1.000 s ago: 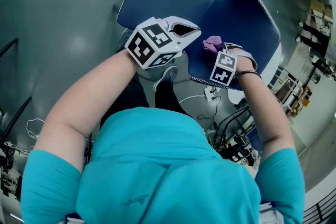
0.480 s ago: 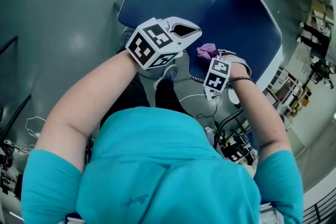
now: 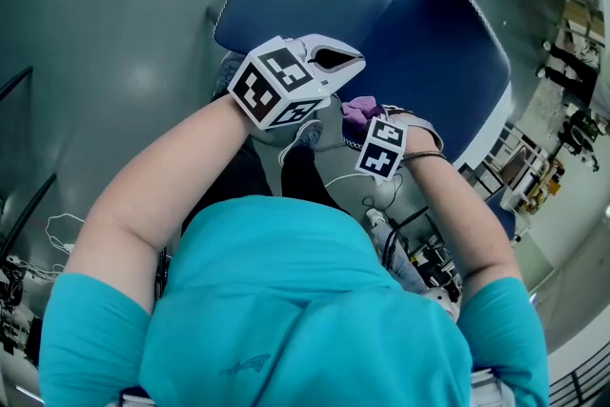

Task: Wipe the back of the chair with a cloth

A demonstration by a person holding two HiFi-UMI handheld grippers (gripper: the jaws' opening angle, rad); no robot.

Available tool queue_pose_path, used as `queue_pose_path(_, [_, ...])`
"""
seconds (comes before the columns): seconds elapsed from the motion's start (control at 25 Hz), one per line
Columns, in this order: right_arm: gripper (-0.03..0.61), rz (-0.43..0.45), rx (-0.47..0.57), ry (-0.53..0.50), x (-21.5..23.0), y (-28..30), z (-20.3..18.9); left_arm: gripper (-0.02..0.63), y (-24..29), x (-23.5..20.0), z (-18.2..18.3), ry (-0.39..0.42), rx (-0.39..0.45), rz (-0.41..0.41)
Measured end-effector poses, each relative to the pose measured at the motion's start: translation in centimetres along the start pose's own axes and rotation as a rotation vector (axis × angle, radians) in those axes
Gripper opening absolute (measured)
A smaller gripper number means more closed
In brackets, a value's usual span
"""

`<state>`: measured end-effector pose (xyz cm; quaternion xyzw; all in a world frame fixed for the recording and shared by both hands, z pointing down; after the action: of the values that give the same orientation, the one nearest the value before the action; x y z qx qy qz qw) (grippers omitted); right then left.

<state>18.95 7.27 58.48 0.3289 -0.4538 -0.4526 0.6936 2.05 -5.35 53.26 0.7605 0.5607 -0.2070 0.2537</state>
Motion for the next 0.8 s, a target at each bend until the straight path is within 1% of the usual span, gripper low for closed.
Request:
queue_pose_path(0.24, [0.092, 0.105, 0.055, 0.06, -0.5, -0.8, 1.1, -0.005, 0.0, -0.7, 0.3, -0.011, 0.01, 0.006])
queue_pose_path(0.44, [0.092, 0.276, 0.146, 0.134, -1.1, -2.3, 2.3, -0.005, -0.5, -1.5, 0.0, -0.025, 0.012, 0.019])
queue_pose_path(0.48, [0.092, 0.295, 0.171, 0.144, -0.6, -2.7, 2.6, -0.005, -0.6, -2.0, -0.1, -0.028, 0.012, 0.024])
queue_pose_path(0.52, [0.092, 0.295, 0.194, 0.151, 0.3, -3.0, 2.7, -0.005, -0.6, -2.5, -0.2, -0.032, 0.013, 0.033])
queue_pose_path(0.56, [0.092, 0.276, 0.212, 0.154, 1.5, -3.4, 2.9, -0.005, -0.7, -3.1, -0.4, -0.035, 0.013, 0.044])
queue_pose_path(0.64, [0.092, 0.196, 0.231, 0.148, 4.6, -4.0, 3.2, -0.005, -0.9, -4.5, -0.7, -0.039, 0.011, 0.071])
queue_pose_path(0.8, [0.092, -0.031, 0.207, 0.097, 11.5, -4.4, 3.7, -0.005, -1.2, -7.5, -1.0, -0.033, -0.009, 0.116])
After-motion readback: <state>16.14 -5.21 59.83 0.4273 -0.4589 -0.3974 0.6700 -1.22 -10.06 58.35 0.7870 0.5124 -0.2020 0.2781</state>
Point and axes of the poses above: the fingertips, and each gripper's own axes: y forward along the fingers, x to its right, z out of its top, the point moved 7 cm from there along -y, backward along the fingers, and after that the axes turned 10 degrees about y, right-handed, at the moved point
